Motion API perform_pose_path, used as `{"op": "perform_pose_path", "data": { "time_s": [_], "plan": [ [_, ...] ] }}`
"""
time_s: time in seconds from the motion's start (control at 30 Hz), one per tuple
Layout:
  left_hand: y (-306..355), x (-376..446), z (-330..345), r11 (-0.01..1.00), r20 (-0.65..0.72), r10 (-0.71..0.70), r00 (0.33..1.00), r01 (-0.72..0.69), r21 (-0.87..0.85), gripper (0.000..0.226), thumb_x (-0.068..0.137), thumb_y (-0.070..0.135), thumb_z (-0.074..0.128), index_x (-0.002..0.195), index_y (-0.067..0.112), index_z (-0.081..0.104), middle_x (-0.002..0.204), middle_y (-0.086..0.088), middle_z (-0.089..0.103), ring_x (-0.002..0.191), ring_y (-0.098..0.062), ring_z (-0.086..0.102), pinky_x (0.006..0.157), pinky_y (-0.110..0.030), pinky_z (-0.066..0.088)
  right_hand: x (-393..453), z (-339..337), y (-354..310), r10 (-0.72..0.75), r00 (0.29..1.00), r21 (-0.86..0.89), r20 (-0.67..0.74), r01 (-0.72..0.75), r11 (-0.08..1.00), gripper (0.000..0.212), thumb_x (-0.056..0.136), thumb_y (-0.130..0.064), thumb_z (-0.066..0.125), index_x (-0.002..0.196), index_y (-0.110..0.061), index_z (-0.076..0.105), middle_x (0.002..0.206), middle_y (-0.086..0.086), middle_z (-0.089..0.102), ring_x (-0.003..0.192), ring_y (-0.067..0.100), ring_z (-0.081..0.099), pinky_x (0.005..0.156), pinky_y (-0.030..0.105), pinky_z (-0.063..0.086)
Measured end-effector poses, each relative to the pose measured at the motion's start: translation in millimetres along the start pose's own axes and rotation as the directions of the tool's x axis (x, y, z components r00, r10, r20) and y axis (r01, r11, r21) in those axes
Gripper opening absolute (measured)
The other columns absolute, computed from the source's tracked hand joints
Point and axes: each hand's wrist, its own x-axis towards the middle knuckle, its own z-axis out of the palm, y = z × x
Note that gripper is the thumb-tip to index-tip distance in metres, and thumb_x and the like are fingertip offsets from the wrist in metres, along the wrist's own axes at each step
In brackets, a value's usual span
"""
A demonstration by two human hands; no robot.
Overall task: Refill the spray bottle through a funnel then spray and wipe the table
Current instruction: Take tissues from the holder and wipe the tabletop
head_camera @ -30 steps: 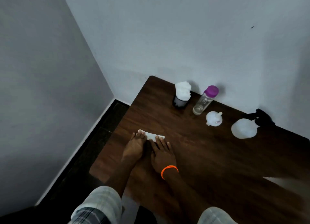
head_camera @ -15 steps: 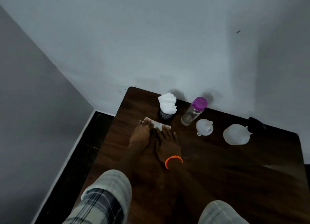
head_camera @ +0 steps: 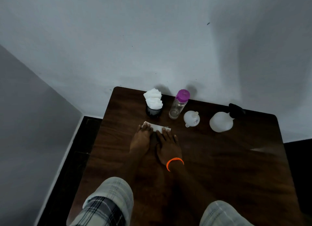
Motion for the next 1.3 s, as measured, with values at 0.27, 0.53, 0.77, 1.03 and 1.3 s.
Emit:
{"op": "perform_pose_path", "data": {
  "time_s": [0.27, 0.53, 0.77, 1.03, 1.3],
  "plan": [
    [43.5, -71.3, 16.1, 0.995, -0.077, -0.091, 0.993, 0.088, -0.041, 0.073, 0.088, 0.036, 0.019, 0.131, -0.003, 0.064, 0.142, -0.023, 0.057, 0.137, -0.037, 0.051, 0.118, -0.050, 0.031, -58.4, 4.9, 3.9, -0.028, 0.993, 0.009, 0.114, 0.027, 1.000, 0.070, 0.091, -0.049, 0.011, 0.158, -0.033, 0.026, 0.168, -0.004, 0.014, 0.157, 0.018, 0.007, 0.124, 0.043, 0.002],
    [52.5, -138.6, 53.2, 0.995, -0.063, -0.098, 0.993, 0.098, -0.013, 0.051, 0.080, 0.020, 0.037, 0.109, 0.007, 0.078, 0.119, -0.014, 0.074, 0.114, -0.029, 0.069, 0.108, -0.039, 0.033, -131.0, 29.8, 10.1, -0.095, 0.984, -0.048, 0.153, 0.103, 0.994, 0.060, 0.094, -0.043, 0.035, 0.152, -0.034, 0.040, 0.163, -0.001, 0.033, 0.151, 0.024, 0.029, 0.117, 0.043, 0.009],
    [57.2, -206.3, 94.1, 0.987, -0.123, -0.151, 0.981, 0.142, -0.080, 0.048, 0.081, 0.017, 0.041, 0.111, 0.004, 0.076, 0.121, -0.016, 0.072, 0.115, -0.034, 0.068, 0.119, -0.032, 0.012, -189.6, 42.7, 3.7, -0.191, 0.964, -0.059, 0.185, 0.205, 0.977, 0.060, 0.092, -0.040, 0.043, 0.151, -0.033, 0.043, 0.161, 0.000, 0.037, 0.150, 0.022, 0.032, 0.118, 0.044, 0.013],
    [94.2, -278.7, 139.7, 0.978, -0.330, -0.107, 0.938, 0.040, -0.205, 0.042, 0.096, 0.014, 0.039, 0.122, 0.002, 0.070, 0.131, -0.017, 0.066, 0.155, -0.006, 0.013, 0.121, -0.038, 0.019, -263.3, 45.9, 34.2, -0.316, 0.934, -0.072, 0.167, 0.331, 0.941, 0.060, 0.095, -0.036, 0.048, 0.154, -0.033, 0.037, 0.164, -0.004, 0.030, 0.153, 0.018, 0.024, 0.121, 0.044, 0.016],
    [120.1, -257.5, 151.1, 0.988, -0.230, -0.009, 0.973, -0.027, -0.152, 0.049, 0.083, 0.018, 0.046, 0.121, 0.001, 0.071, 0.133, -0.018, 0.065, 0.151, -0.018, 0.022, 0.120, -0.043, 0.019, -285.3, 39.9, 61.8, -0.204, 0.969, -0.082, 0.136, 0.216, 0.973, 0.056, 0.102, -0.039, 0.041, 0.157, -0.036, 0.030, 0.165, -0.007, 0.027, 0.154, 0.016, 0.020, 0.121, 0.046, 0.015]
  ]
}}
